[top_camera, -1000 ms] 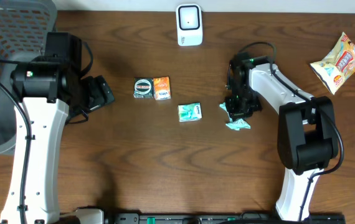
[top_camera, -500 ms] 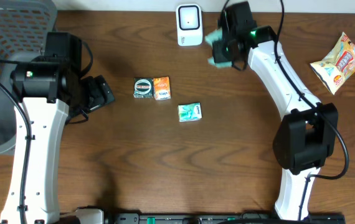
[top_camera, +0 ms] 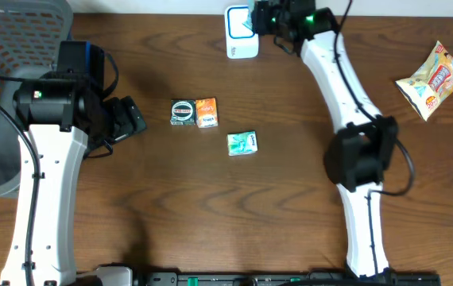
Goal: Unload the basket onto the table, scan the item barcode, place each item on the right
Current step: 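Lift the wipes pouch and swing it up under the white scanner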
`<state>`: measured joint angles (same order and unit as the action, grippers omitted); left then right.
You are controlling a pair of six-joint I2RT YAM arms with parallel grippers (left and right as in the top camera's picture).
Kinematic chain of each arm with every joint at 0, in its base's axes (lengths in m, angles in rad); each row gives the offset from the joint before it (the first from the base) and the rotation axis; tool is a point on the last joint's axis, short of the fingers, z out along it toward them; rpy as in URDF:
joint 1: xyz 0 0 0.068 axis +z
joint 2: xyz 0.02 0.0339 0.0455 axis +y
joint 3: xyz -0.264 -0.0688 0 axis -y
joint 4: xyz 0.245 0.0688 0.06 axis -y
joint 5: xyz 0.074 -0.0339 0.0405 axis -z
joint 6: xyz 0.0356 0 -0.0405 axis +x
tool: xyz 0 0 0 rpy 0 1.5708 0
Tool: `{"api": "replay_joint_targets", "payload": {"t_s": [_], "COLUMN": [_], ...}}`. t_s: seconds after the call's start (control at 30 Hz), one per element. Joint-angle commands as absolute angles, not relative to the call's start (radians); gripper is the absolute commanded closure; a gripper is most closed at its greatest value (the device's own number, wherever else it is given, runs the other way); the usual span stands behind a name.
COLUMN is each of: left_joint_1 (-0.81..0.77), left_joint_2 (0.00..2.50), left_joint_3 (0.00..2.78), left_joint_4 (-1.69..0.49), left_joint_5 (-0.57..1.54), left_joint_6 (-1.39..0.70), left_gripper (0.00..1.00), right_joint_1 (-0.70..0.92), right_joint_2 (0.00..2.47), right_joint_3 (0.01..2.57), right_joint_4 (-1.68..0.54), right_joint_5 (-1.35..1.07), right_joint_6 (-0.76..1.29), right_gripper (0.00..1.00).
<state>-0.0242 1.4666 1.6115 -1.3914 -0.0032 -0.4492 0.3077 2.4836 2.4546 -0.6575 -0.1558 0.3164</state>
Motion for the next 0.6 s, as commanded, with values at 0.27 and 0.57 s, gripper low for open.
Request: {"api": "replay_joint_targets", "payload": {"t_s": [0.27,0.57], "left_joint_1": [-0.024,-0.023], "left_joint_2": [1.472,1.472], "left_joint_3": [1.613,1.613], "left_joint_4": [-1.398,-1.398], "left_joint_5": [-0.009,-0.009], "left_joint_6": [-0.458,-0.458], "left_gripper": [0.02,0.02], "right_joint_1": [0.408,0.450], "right_joint_2": [2.582,2.588], "right_joint_3": [2.510,2.505], "right_joint_4": [-0.468,-0.486], "right_joint_5": [0.088,0.271], "right_joint_6": [0.171,0.134], "right_gripper": [0.99,0.99]}}
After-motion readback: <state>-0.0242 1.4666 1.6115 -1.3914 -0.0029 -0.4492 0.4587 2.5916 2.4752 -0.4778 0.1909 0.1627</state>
